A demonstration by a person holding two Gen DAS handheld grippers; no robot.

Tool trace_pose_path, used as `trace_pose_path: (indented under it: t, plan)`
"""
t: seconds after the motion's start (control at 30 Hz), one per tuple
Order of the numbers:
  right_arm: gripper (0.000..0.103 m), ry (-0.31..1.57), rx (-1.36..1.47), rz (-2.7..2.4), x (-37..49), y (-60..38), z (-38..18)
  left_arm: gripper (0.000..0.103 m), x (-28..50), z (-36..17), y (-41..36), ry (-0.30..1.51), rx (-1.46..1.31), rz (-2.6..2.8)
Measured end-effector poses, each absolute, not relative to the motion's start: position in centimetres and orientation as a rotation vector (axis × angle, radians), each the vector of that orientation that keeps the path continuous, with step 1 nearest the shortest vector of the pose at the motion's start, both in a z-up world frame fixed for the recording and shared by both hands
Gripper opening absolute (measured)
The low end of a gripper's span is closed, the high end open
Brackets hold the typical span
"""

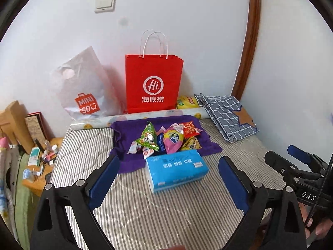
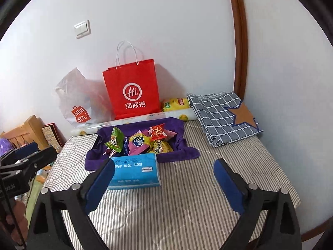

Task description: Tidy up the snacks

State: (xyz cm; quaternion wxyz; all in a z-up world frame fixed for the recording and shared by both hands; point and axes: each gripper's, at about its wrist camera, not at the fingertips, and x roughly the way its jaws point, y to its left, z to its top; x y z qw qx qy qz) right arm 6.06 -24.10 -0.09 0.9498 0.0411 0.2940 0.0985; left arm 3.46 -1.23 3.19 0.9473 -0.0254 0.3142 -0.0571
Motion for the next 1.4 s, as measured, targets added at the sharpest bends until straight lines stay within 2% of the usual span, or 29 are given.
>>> trace_pose_path:
  t: [0.03,0.47,1.4]
  plan:
    - [0.102,0.595,0.082,0.203,5.7,-24.3,-0.1,0.097,2.8,3.2,-1.4,0.639,-0.052,-0.114]
    - [0.102,0.592,0.129,0.17,1.3,-27.1,0.1,0.097,-2.4,3.3,-3.3,0.622,-0.051,-0.076]
    - [0.102,0.563,0.119,0.17,-0.4,-27.3,0.3,0.097,-3.7,3.3,-3.4,0.63,-0.065,-0.077]
